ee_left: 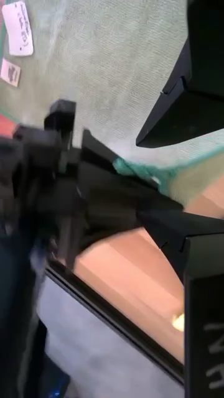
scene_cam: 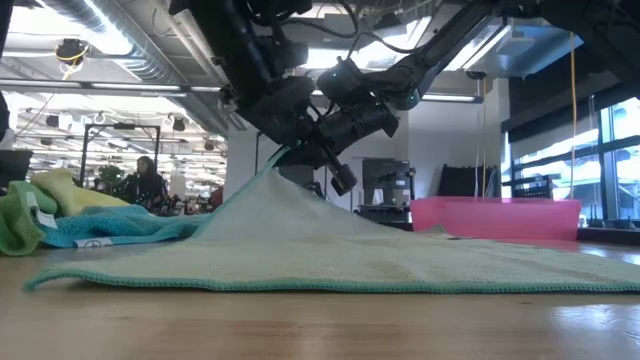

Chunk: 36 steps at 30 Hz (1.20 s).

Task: Fold microfiber towels
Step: Fold the light green towel

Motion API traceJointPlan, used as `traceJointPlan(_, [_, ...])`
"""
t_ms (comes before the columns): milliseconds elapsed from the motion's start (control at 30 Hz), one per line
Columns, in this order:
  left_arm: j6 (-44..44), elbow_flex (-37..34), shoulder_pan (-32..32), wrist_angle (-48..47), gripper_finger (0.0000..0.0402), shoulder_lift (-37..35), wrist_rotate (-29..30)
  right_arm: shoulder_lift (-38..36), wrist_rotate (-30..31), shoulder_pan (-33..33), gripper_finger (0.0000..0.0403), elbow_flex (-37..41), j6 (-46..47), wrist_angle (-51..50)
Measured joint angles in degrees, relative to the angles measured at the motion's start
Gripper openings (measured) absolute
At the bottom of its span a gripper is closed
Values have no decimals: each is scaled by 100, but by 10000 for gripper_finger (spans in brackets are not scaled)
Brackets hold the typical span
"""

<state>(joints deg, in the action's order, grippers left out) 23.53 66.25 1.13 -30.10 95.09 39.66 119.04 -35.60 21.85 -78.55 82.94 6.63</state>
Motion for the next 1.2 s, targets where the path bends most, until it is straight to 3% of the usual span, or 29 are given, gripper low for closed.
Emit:
traceJointPlan(167, [-315, 3, -4, 107, 165, 239, 86, 10, 43, 10, 13, 15, 84, 3])
traceJointPlan(567, [-131, 168, 81, -238, 161, 343, 288, 22, -65, 0, 13, 18, 52, 53])
traceJointPlan(700, [-115, 181, 52, -353, 124, 344, 197, 22, -60, 0, 13, 16, 37, 47])
traceJointPlan(900, [138, 181, -56, -427, 14, 334, -92, 22, -60, -4, 13, 16, -57, -41])
traceJointPlan(1200, [304, 185, -82, -383, 1, 279, -353, 19, -234, 67, 13, 15, -718, -266])
